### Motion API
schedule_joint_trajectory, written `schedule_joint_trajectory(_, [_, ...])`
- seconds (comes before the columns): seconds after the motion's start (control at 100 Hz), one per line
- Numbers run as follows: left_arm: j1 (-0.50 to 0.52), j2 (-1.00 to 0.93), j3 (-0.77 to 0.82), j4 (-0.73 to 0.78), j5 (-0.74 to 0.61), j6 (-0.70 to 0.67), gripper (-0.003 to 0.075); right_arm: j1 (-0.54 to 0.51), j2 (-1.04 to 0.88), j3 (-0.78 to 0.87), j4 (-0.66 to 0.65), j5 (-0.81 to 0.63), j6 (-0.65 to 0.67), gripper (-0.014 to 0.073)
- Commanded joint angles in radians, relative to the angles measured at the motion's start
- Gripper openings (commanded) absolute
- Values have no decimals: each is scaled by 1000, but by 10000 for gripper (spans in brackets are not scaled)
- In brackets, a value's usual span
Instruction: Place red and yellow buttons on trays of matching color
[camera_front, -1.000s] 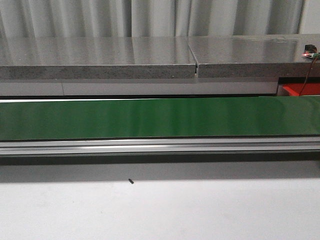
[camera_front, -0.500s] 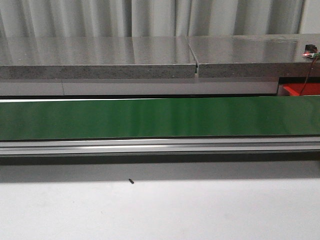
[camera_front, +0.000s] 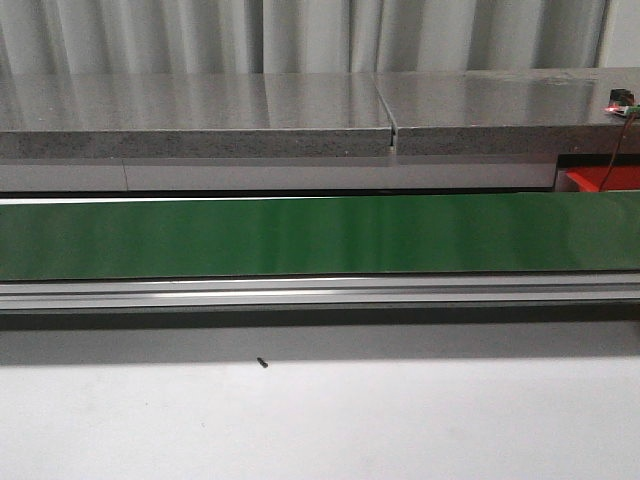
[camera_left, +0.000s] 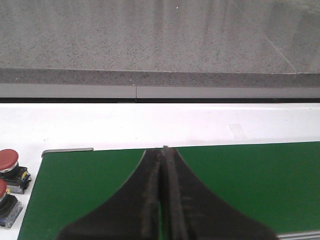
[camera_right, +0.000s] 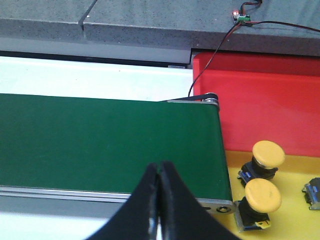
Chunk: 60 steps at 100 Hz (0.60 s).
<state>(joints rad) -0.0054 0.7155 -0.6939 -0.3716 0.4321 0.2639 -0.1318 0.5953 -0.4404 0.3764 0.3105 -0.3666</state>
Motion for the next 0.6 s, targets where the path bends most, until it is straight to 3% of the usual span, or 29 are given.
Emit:
schedule_joint_trajectory(0.0, [-6, 74, -64, -11, -106, -11, -20, 2, -1, -26, 14, -71, -12, -67])
schedule_joint_trajectory(0.19, [30, 221, -124, -11, -125, -11, -20, 2, -1, -26, 14, -71, -12, -67])
schedule_joint_trajectory(0.49, [283, 392, -167, -49, -116, -11, -18, 2, -1, -26, 14, -71, -12, -67])
schedule_joint_trajectory(0.59, [347, 445, -167, -49, -95, -11, 39, 2, -1, -26, 14, -71, -12, -67])
